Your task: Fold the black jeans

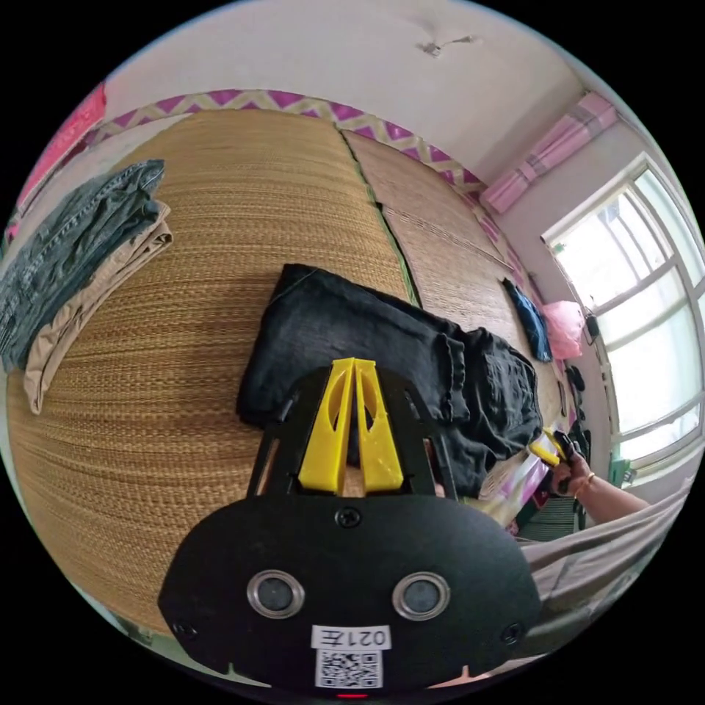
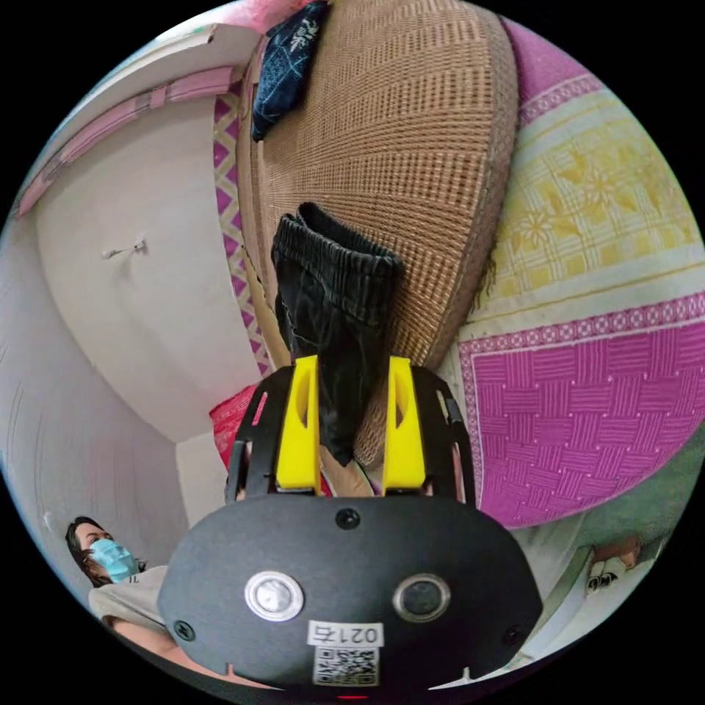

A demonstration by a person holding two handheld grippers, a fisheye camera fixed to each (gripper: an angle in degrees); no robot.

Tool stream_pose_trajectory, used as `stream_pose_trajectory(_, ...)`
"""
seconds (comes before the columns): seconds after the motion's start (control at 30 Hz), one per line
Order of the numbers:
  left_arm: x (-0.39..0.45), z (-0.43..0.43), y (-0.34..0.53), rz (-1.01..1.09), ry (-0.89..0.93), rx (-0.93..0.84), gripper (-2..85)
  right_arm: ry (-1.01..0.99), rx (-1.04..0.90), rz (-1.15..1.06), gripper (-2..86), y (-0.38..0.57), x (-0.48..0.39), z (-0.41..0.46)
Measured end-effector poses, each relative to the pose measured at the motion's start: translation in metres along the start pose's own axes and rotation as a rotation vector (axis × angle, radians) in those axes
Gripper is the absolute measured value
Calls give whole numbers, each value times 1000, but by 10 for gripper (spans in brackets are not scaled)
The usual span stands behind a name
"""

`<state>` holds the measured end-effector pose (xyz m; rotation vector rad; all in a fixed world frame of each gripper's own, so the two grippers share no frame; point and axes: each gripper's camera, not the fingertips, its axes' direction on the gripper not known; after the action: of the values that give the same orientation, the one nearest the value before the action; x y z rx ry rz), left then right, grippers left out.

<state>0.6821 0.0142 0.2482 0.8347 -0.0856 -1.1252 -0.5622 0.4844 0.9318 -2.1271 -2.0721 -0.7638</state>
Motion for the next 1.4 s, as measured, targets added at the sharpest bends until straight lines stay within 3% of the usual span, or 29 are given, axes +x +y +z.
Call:
stream_pose_trajectory(0.13,15,52,11,62,2,-120,-10,-151,107,75,97,-8,10,17)
stream_pose_trajectory(0.23,26,99,28,52,-5,-236,-10,-39,111,61,79,-32,-9,28)
stream_pose_trajectory(0.57,87,176,77,-115,120,-269,-9,192,68,-236,70,-162,-149,35)
stream_pose_trajectory(0.67,81,180,96,-201,130,-224,-9,398,131,-196,60,-164,-168,22)
stream_pose_trajectory(0.77,54,181,117,-290,255,-188,-9,407,53,-372,53,-132,-194,41)
stream_pose_trajectory(0.9,28,169,140,-353,337,-155,-9,316,-318,-751,58,-64,-242,131)
stream_pose_trajectory(1.0,18,136,154,-300,340,-74,-9,326,-453,-831,72,-40,-269,189)
stream_pose_trajectory(1.17,-4,75,190,-236,319,-52,-9,502,-491,-733,85,-40,-278,242)
stream_pose_trajectory(1.4,-48,15,251,-250,316,-42,-9,564,-461,-664,36,-31,-308,248)
